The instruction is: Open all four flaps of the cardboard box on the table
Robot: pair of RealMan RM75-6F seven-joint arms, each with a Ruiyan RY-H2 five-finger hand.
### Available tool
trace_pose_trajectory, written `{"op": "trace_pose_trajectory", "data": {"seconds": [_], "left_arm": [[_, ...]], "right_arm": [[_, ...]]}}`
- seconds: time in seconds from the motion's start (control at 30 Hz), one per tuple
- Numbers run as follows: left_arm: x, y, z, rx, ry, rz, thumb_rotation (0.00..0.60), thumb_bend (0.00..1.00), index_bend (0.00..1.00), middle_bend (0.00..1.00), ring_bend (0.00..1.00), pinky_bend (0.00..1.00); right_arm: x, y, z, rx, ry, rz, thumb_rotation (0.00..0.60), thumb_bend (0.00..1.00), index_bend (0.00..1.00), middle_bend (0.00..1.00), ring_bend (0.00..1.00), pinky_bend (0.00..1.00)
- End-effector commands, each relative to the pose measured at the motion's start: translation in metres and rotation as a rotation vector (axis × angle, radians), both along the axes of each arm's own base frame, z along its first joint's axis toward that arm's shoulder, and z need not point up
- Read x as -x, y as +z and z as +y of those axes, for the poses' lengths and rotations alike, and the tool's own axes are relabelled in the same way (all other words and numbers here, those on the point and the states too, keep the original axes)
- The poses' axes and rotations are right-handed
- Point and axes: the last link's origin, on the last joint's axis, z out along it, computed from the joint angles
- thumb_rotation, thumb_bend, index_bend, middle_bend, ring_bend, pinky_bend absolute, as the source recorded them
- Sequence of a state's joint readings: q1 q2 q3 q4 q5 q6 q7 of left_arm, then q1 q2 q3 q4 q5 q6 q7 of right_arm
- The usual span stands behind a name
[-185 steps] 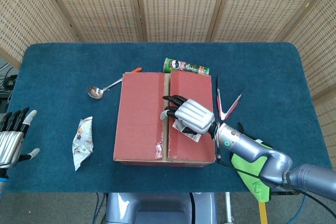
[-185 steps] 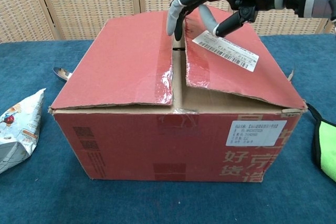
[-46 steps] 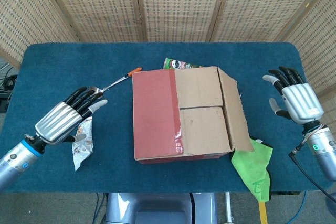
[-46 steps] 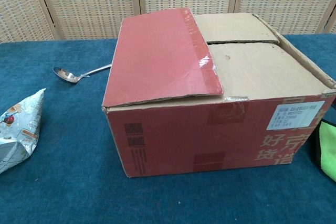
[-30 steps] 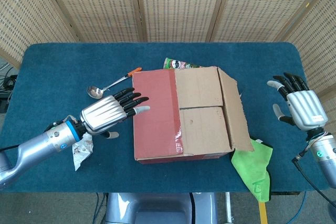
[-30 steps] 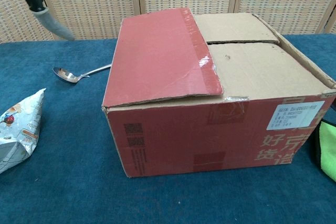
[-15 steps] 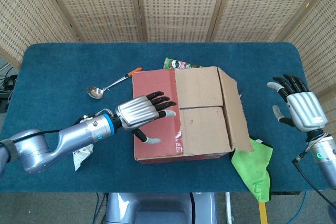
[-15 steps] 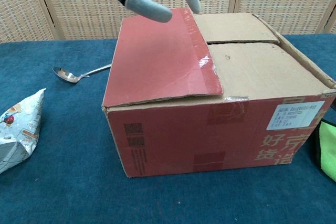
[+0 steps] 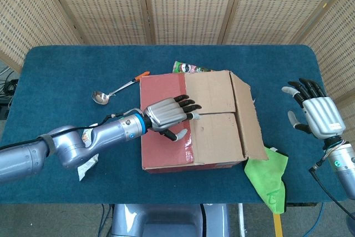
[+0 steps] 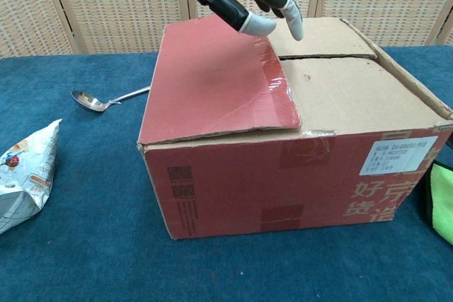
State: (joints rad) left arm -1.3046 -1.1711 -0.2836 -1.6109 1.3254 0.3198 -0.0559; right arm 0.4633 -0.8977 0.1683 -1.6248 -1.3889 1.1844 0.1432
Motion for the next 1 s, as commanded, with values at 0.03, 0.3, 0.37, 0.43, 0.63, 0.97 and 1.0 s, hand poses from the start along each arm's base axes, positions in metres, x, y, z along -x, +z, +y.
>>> {"op": "trace_pose_trajectory", "data": {"seconds": [0.03,0.3,0.37,0.43,0.63,0.97,1.0], "left_arm": [[-0.005,-0.011,0.005,0.003,0.003,0.012,0.175,0.57,0.15,0.05,0.00,0.00],[-0.010,-0.025,0.005,0.009,-0.010,0.037,0.176,0.57,0.18,0.06,0.00,0.00],[-0.011,-0.026,0.003,0.010,-0.013,0.037,0.176,0.57,0.22,0.10,0.00,0.00],[-0.011,-0.026,0.003,0.007,-0.015,0.037,0.177,0.57,0.25,0.14,0.01,0.00],[-0.008,-0.024,0.002,-0.010,-0.026,0.046,0.176,0.56,0.31,0.24,0.08,0.00],[0.002,-0.014,0.001,-0.034,-0.017,0.059,0.177,0.55,0.39,0.41,0.22,0.00],[0.003,-0.013,0.001,-0.036,-0.016,0.062,0.176,0.54,0.39,0.42,0.23,0.00]], "right_arm": [[0.001,0.000,0.000,0.001,-0.002,-0.001,0.600,0.52,0.18,0.14,0.00,0.06],[0.003,0.001,0.000,0.001,-0.005,0.000,0.600,0.52,0.18,0.14,0.00,0.06],[0.003,0.001,-0.001,0.001,-0.006,-0.001,0.600,0.52,0.18,0.14,0.00,0.06],[0.004,0.001,-0.001,0.002,-0.007,-0.002,0.600,0.52,0.18,0.14,0.00,0.06],[0.005,0.003,0.000,0.007,-0.009,-0.008,0.600,0.52,0.18,0.14,0.00,0.06],[0.005,0.005,0.000,0.016,-0.007,-0.017,0.600,0.52,0.18,0.14,0.00,0.06],[0.005,0.005,0.000,0.018,-0.006,-0.018,0.600,0.52,0.18,0.14,0.00,0.06]]}}
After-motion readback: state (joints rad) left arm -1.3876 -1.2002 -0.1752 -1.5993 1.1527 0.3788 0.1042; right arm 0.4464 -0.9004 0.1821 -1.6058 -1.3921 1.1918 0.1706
